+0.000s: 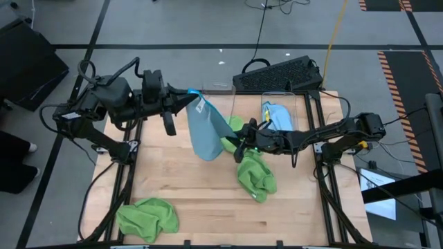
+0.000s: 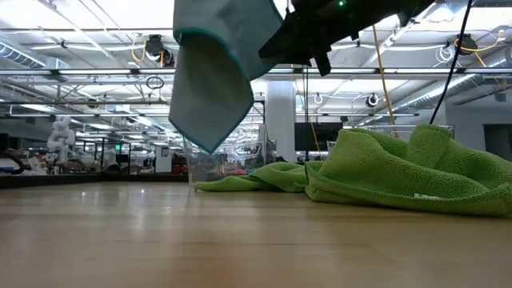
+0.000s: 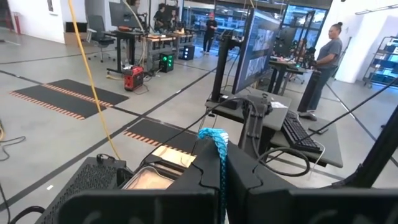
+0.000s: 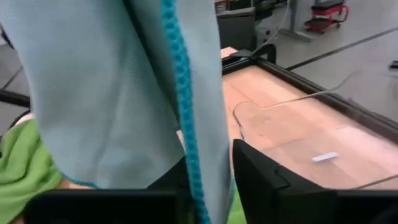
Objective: Fold microfiber towels
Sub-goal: Fold the blue microfiber towel
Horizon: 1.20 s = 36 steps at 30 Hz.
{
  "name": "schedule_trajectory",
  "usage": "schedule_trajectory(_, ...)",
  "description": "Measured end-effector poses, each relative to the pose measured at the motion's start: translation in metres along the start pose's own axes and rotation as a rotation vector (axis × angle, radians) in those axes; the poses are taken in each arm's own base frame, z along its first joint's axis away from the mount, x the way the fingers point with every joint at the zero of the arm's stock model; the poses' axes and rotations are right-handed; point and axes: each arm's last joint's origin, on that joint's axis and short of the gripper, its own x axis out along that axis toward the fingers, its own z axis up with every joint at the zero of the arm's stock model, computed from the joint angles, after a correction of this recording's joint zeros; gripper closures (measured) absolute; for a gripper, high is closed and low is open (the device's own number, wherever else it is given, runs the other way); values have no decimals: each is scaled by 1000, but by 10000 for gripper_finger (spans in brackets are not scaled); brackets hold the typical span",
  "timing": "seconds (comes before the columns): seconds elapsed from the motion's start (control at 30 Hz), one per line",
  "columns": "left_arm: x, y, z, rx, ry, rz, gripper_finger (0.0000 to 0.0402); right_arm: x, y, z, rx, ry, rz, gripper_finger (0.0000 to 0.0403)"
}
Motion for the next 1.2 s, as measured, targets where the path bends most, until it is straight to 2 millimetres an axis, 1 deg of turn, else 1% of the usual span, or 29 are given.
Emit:
schedule_trajectory(0.1, 1, 2, -1, 6, 7, 10, 401, 0, 1, -1, 2, 20, 42, 355)
schedule_trajectory(0.2, 1, 4, -2, 15, 25, 20, 401, -2, 0, 0, 26, 30, 38, 357)
schedule_trajectory(0.47, 1, 4, -3, 18, 32, 20, 401, -9, -1, 6, 23, 17, 44, 304)
schedule_trajectory(0.53, 1, 4, -3, 17, 31, 20, 401, -9, -1, 5, 12, 28, 42, 296)
schedule_trajectory(0.63, 1, 4, -3, 17, 31, 20, 401, -10, -2, 4, 1, 47, 34, 296)
schedule_trajectory(0.77, 1, 4, -3, 16, 30, 20, 401, -10, -4, -1, -24, 93, 16, 309)
schedule_trajectory(1.0, 1, 3, -1, 9, 16, 17, 401, -10, -4, -1, -26, 92, 15, 335)
schedule_trajectory(1.1, 1, 3, -1, 9, 16, 17, 401, -10, -4, -1, -26, 93, 15, 357)
schedule_trajectory(1.2, 1, 3, -2, 11, 20, 18, 401, -10, -4, -1, -26, 92, 15, 391)
